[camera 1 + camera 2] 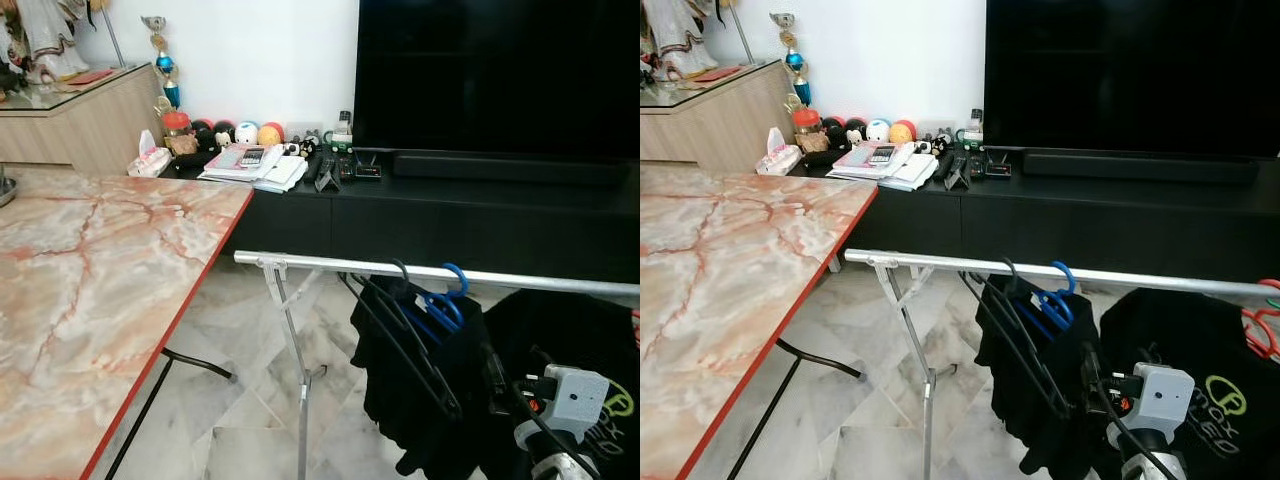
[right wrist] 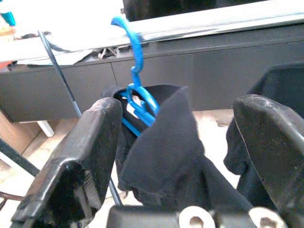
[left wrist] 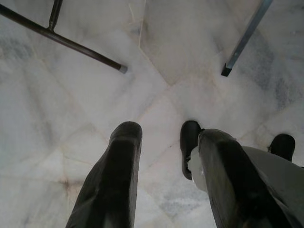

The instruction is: Hang hanger

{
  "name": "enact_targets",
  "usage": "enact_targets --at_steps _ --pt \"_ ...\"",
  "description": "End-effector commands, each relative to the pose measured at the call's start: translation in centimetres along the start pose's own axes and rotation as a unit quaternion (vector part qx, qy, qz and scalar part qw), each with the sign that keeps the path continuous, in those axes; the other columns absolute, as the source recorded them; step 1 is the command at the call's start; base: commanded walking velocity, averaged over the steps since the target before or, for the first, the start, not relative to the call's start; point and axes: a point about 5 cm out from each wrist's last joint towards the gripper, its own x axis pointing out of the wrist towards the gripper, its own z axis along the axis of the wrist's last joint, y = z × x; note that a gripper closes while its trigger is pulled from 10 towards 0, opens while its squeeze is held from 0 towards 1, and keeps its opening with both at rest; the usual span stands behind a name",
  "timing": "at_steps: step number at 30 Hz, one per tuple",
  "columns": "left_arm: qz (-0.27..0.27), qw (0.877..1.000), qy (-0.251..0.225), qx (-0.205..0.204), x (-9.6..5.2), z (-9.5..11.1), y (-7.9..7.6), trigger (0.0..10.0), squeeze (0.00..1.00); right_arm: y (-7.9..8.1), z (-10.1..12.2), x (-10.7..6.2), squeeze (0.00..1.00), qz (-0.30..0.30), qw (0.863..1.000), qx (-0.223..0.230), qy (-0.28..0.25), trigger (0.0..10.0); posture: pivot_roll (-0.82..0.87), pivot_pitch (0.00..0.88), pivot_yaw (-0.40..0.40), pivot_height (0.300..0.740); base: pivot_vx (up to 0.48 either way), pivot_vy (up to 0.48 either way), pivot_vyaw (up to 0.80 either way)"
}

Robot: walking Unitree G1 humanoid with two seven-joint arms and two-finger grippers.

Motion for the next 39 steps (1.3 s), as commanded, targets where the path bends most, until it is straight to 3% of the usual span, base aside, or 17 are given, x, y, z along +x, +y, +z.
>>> enact_targets --at_steps 1,14,19,23,30,38,39 --pt "0.002 1.000 0.004 0.002 -0.1 -0.1 0.3 10.0 0.00 0.2 0.1 0.2 0.00 0.003 1.000 -0.003 0.000 10.0 -0.02 0.000 0.018 0.740 0.304 0.000 0.00" --pt "0.003 1.000 0.004 0.004 -0.1 -0.1 0.3 10.0 0.00 0.3 0.0 0.1 0.00 0.005 1.000 -0.007 0.000 10.0 -0.02 0.000 0.012 0.740 0.234 0.000 0.00" --pt "-0.002 1.000 0.005 0.003 0.0 -0.1 0.3 10.0 0.00 0.0 -0.2 -0.9 0.00 -0.006 1.000 0.001 -0.003 10.0 -0.02 0.000 0.011 0.740 0.000 0.000 0.00" --pt "-0.004 1.000 0.007 0.004 0.0 -0.1 0.3 10.0 0.00 -0.7 -0.8 -2.3 0.00 -0.022 1.000 -0.005 0.015 10.0 -0.03 0.000 0.008 0.740 0.000 0.000 0.00" --pt "-0.005 1.000 0.007 0.006 0.0 0.0 0.2 10.0 0.00 -2.1 -0.6 -2.9 0.00 -0.024 0.998 -0.035 0.037 10.0 -0.04 0.000 0.013 0.740 0.000 0.000 0.00" --pt "-0.009 1.000 0.008 0.008 0.0 0.1 0.2 10.0 0.00 -2.5 0.5 -2.2 0.00 0.090 0.985 -0.088 0.117 10.0 -0.04 0.000 0.012 0.740 0.000 0.000 0.00" --pt "-0.009 1.000 0.009 0.008 0.0 0.1 0.2 10.0 0.00 -2.9 0.4 -2.5 0.00 0.115 0.976 -0.102 0.156 10.0 -0.04 0.000 0.009 0.740 0.000 0.000 0.00"
